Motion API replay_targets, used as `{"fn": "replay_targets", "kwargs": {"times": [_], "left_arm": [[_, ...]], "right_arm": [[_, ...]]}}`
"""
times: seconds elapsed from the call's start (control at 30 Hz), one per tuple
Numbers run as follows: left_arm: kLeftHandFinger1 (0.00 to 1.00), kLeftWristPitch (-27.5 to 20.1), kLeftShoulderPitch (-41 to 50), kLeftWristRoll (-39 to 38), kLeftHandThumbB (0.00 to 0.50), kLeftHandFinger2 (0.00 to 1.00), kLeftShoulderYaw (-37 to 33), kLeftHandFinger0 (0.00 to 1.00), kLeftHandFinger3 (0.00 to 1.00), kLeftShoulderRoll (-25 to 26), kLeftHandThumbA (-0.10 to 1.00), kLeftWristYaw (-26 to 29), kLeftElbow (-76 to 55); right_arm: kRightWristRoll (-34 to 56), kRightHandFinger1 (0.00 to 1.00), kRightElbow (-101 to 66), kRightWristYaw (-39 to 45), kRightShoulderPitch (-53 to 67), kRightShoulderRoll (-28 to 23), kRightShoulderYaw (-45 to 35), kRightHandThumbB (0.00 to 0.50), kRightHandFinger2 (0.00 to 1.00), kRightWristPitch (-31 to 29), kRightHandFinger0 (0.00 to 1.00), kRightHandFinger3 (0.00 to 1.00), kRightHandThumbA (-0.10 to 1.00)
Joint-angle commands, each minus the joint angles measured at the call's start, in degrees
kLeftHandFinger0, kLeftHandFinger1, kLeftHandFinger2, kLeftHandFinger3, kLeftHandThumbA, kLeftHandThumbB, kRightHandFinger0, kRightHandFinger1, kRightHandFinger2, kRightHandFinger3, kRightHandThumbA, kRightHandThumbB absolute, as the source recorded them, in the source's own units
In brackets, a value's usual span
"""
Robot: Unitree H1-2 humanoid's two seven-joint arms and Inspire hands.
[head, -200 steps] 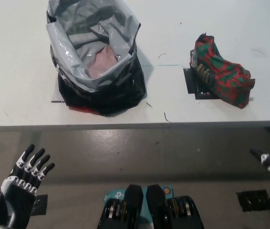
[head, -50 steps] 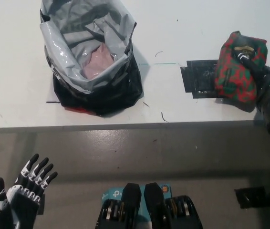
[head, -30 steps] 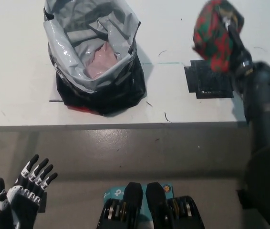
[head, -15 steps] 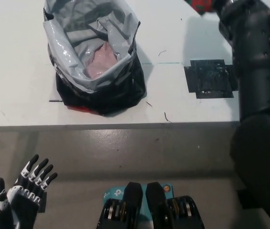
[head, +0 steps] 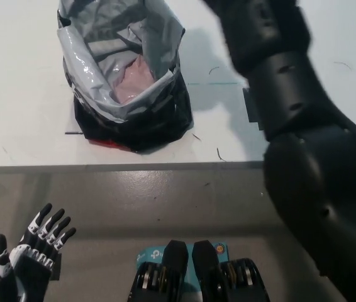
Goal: The robot uses its right hand to pick up a bag of coffee beans and puts it in the black plastic bag, then the robot grabs the top of the bag and lifts it.
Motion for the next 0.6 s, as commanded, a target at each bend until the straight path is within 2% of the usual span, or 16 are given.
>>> {"fn": "replay_targets", "kwargs": {"times": [0.0,0.03,0.07,0.1,0.13,0.17,0.2,0.23,0.3,0.33,0.37,0.4,0.43,0.47,0.5,0.57], "left_arm": [[1.0,-0.87,-0.37,0.18,0.299,1.0,0.14,1.0,1.0,1.51,1.0,-0.42,-1.72],[1.0,-0.8,-0.34,0.11,0.3,1.0,0.12,1.0,1.0,1.52,1.0,-0.44,-1.77],[1.0,-0.75,-0.24,0.15,0.3,1.0,0.11,1.0,1.0,1.5,1.0,-0.43,-1.91],[1.0,-0.7,-0.14,0.15,0.299,1.0,0.14,1.0,1.0,1.59,1.0,-0.45,-2.05],[1.0,-0.59,-0.01,0.13,0.299,1.0,0.16,1.0,1.0,1.73,1.0,-0.52,-2.23],[1.0,-0.48,0.12,0.03,0.307,1.0,0.11,1.0,1.0,1.75,1.0,-0.59,-2.28],[1.0,-0.36,0.28,-0.07,0.309,1.0,0.04,1.0,1.0,1.75,1.0,-0.65,-2.33],[1.0,-0.14,0.42,-0.12,0.311,1.0,0.02,1.0,1.0,1.81,1.0,-0.71,-2.42],[1.0,0.29,0.54,-0.24,0.31,1.0,0.06,1.0,1.0,2.0,1.0,-0.77,-2.58],[1.0,-0.02,0.42,-0.14,0.315,1.0,0.17,1.0,1.0,2.01,1.0,-0.66,-2.43],[1.0,-0.12,0.41,-0.14,0.314,1.0,0.2,1.0,1.0,2.09,1.0,-0.66,-2.45],[1.0,-0.12,0.41,-0.06,0.313,1.0,0.28,1.0,1.0,2.17,1.0,-0.57,-2.5],[1.0,-0.2,0.35,-0.01,0.311,1.0,0.3,1.0,1.0,2.2,1.0,-0.51,-2.47],[1.0,-0.25,0.31,0.03,0.311,1.0,0.3,1.0,1.0,2.21,1.0,-0.46,-2.43],[1.0,-0.39,0.07,0.02,0.308,1.0,0.2,1.0,1.0,2.25,1.0,-0.42,-2.31],[1.0,-0.32,-0.04,0.0,0.308,1.0,0.12,1.0,1.0,2.33,1.0,-0.39,-2.2]], "right_arm": [[-5.98,0.34,6.57,-0.62,-7.86,1.43,5.46,0.193,0.79,-14.47,0.0,1.0,-0.1],[-6.08,0.32,7.16,-1.02,-7.89,1.61,5.67,0.162,0.79,-14.87,0.0,1.0,-0.1],[-6.25,0.29,8.08,-1.52,-7.8,1.89,5.96,0.171,0.74,-15.92,0.0,1.0,-0.1],[-7.0,0.28,9.04,-2.34,-7.59,2.16,6.74,0.173,0.66,-17.18,0.0,0.84,-0.1],[-9.12,0.23,10.43,-4.12,-7.22,2.4,8.78,0.158,0.58,-18.85,0.0,0.55,-0.1],[-11.35,0.23,11.14,-5.6,-6.89,2.31,10.89,0.163,0.57,-19.31,0.0,0.54,-0.1],[-13.6,0.23,12.01,-7.16,-6.61,2.18,13.27,0.163,0.56,-19.8,0.0,0.58,-0.1],[-14.35,0.23,12.55,-8.0,-6.41,2.04,14.19,0.156,0.61,-19.4,0.0,0.68,-0.1],[-15.72,0.35,14.11,-10.76,-5.88,1.64,16.24,0.138,0.76,-17.84,0.03,0.82,-0.1],[-16.59,0.42,15.0,-12.37,-5.71,1.4,17.5,0.14,0.8,-16.12,0.08,0.98,-0.1],[-17.21,0.5,15.43,-13.21,-5.58,1.24,18.44,0.138,0.86,-15.58,0.15,1.0,-0.1],[-18.45,0.62,16.13,-14.61,-5.2,0.98,20.25,0.152,1.0,-15.25,0.25,1.0,-0.1],[-18.66,0.6,16.45,-14.99,-4.93,0.79,20.76,0.137,0.93,-15.46,0.24,1.0,-0.1],[-18.65,0.6,16.67,-15.18,-4.77,0.68,21.05,0.137,0.93,-15.68,0.24,1.0,-0.1],[-18.65,0.52,16.99,-15.41,-4.41,0.33,21.7,0.124,0.96,-16.47,0.09,0.98,-0.1],[-18.82,0.5,17.2,-15.39,-3.97,0.04,22.2,0.139,0.93,-17.08,0.07,0.96,-0.1]]}}
